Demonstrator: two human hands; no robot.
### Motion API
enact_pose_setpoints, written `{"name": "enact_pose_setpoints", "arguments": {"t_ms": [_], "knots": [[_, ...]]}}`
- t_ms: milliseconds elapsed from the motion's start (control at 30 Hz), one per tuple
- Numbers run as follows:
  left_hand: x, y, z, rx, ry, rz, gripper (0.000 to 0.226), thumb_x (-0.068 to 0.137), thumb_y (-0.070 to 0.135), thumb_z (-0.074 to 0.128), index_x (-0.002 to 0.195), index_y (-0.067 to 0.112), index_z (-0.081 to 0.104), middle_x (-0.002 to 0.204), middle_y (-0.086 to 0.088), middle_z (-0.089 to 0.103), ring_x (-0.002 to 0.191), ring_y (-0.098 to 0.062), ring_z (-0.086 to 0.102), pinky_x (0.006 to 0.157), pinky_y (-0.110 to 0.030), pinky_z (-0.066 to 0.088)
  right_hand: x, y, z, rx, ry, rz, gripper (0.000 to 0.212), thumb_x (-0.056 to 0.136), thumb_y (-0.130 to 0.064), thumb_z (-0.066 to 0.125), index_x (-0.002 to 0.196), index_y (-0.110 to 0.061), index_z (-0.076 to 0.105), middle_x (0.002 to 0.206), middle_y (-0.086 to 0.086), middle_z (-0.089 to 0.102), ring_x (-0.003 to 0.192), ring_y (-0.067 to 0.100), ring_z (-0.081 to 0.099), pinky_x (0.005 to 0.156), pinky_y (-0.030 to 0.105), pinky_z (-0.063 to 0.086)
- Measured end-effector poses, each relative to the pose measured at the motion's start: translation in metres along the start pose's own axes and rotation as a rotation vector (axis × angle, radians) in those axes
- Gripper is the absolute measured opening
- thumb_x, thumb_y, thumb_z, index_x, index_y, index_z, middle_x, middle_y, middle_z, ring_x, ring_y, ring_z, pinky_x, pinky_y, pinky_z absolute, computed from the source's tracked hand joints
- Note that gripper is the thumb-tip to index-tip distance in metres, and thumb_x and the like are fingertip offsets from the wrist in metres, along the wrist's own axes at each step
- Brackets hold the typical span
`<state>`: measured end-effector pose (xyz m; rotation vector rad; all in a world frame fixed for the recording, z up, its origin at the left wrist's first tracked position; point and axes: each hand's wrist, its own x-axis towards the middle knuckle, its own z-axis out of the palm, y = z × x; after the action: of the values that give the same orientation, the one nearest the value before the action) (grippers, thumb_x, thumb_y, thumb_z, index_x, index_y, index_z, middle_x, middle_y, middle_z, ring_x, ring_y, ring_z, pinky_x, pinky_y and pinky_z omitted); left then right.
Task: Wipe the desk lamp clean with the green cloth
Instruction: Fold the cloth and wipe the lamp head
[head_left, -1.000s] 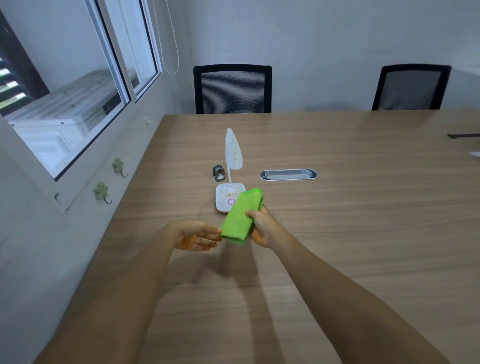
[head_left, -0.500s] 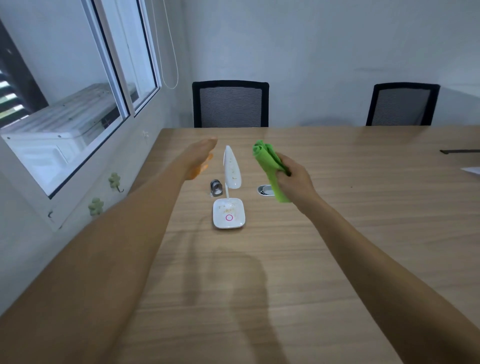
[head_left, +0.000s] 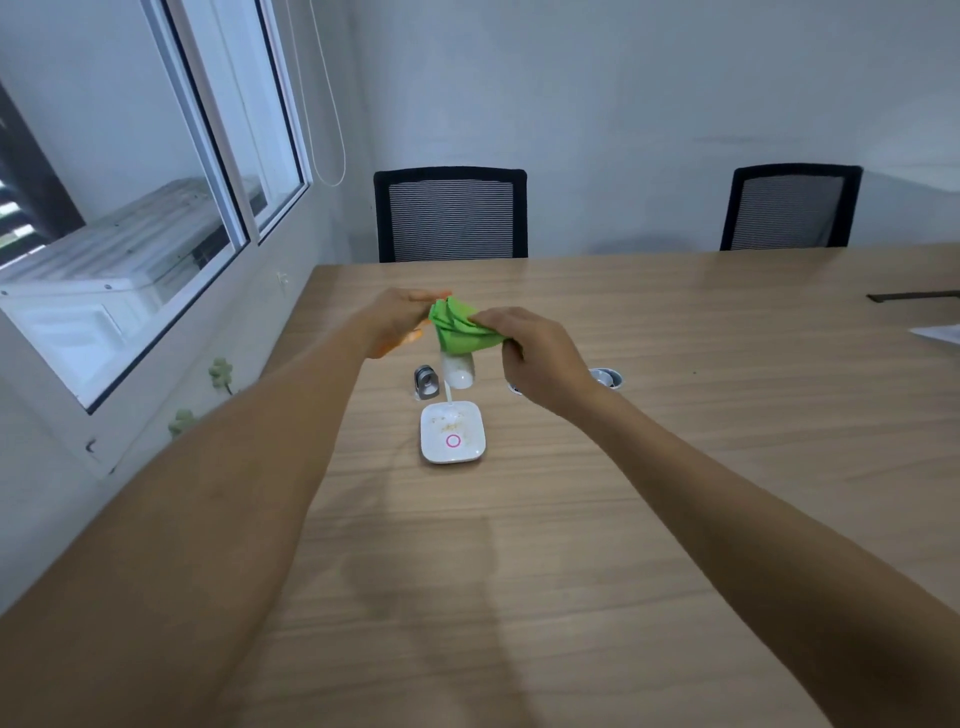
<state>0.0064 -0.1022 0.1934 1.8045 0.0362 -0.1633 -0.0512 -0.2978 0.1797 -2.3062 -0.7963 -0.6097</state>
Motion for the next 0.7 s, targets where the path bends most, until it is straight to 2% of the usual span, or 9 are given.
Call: {"name": "enact_pose_setpoints", "arguments": {"t_ms": [67, 200, 400, 567, 700], "knots": [[0.0, 0.0, 0.0, -0.007, 0.015, -0.007, 0.041, 0.091, 0.014, 0.058, 0.131, 0.009, 0.055, 0.141, -0.008, 0.052, 0.13, -0.021, 0.046, 0.116, -0.041, 0.028, -0.011, -0.004, -0.005, -0.026, -0.012, -0.046, 0.051, 0.074, 0.014, 0.041, 0.114, -0.005, 0.066, 0.118, 0.014, 0.067, 0.107, 0.03, 0.064, 0.088, 0.041, 0.055], [0.002, -0.003, 0.002, -0.026, 0.02, -0.024, 0.039, 0.091, 0.015, 0.057, 0.131, 0.014, 0.056, 0.143, -0.005, 0.049, 0.135, -0.022, 0.043, 0.116, -0.041, 0.028, -0.041, -0.012, -0.016, -0.121, -0.048, -0.204, 0.053, 0.075, -0.001, 0.032, 0.113, -0.007, 0.067, 0.116, 0.013, 0.068, 0.106, 0.031, 0.065, 0.085, 0.04, 0.056], [0.001, -0.001, 0.003, -0.007, 0.026, -0.055, 0.038, 0.091, 0.019, 0.058, 0.129, 0.018, 0.057, 0.144, 0.0, 0.049, 0.133, -0.02, 0.043, 0.112, -0.04, 0.029, -0.071, -0.017, -0.027, -0.171, 0.052, -0.345, 0.043, 0.083, 0.004, 0.037, 0.111, -0.006, 0.067, 0.116, 0.012, 0.068, 0.109, 0.03, 0.062, 0.089, 0.039, 0.053], [0.0, 0.003, -0.001, 0.034, 0.023, -0.064, 0.036, 0.088, 0.021, 0.062, 0.124, 0.021, 0.062, 0.138, 0.0, 0.053, 0.129, -0.019, 0.046, 0.112, -0.043, 0.035, -0.039, -0.015, -0.03, -0.179, 0.195, -0.205, 0.046, 0.075, 0.004, 0.038, 0.11, -0.004, 0.068, 0.111, 0.013, 0.07, 0.101, 0.03, 0.064, 0.083, 0.035, 0.054], [-0.002, 0.007, -0.001, 0.075, 0.027, -0.084, 0.037, 0.087, 0.02, 0.063, 0.124, 0.024, 0.062, 0.13, 0.003, 0.056, 0.121, -0.016, 0.048, 0.108, -0.039, 0.04, -0.009, -0.015, -0.018, -0.203, 0.093, -0.106, 0.052, 0.073, -0.005, 0.03, 0.108, -0.006, 0.069, 0.109, 0.012, 0.071, 0.093, 0.032, 0.068, 0.075, 0.035, 0.058]]}}
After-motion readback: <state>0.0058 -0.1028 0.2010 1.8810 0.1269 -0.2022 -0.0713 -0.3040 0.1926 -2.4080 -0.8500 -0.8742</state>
